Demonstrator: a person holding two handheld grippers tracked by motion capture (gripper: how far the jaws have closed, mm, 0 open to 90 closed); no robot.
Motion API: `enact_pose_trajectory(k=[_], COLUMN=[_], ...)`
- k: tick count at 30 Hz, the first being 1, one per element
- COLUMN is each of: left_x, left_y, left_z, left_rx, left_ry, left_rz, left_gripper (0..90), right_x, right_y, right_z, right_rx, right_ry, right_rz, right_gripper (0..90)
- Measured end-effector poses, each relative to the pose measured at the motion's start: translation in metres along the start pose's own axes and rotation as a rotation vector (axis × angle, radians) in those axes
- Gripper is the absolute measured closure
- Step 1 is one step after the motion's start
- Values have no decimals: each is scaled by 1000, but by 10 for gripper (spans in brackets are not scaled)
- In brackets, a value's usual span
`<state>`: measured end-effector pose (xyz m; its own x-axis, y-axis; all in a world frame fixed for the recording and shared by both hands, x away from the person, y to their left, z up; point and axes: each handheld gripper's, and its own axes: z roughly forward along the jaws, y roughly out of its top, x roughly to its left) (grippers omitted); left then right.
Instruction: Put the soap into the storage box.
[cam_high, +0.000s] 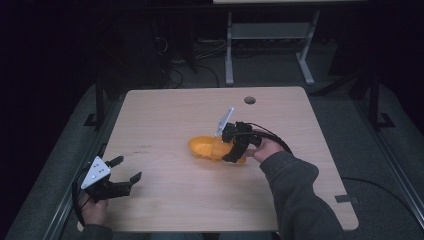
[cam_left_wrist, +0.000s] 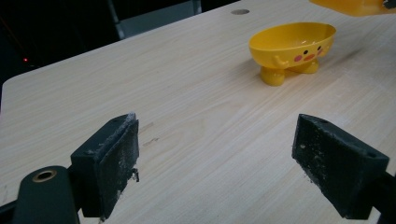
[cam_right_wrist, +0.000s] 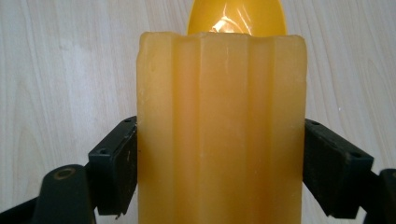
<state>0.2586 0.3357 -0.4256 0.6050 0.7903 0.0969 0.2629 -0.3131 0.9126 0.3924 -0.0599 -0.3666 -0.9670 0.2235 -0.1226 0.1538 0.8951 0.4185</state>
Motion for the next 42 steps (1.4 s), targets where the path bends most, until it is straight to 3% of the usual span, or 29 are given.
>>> enact_pose_trajectory(k=[8,11,25,33,42], left_x=[0,0,0,1,1], left_y=[0,0,0,0,0], left_z=[0,0,0,-1,-1], left_rx=[0,-1,-11,-1,-6], left_ry=[1,0,1,3,4], left_rz=[0,0,-4,5,0], left_gripper=[139,139,139,139,139], right_x=[-7,-10,-15,-18,-21], right_y=[10,13,44,54,66], right_z=[5,6,16,23,30], right_rx=[29,16,35,35,68], right_ry=[10,15,21,42,51], right_rz=[-11,0,-49,-46,-58], right_gripper=[207,207,207,207,207])
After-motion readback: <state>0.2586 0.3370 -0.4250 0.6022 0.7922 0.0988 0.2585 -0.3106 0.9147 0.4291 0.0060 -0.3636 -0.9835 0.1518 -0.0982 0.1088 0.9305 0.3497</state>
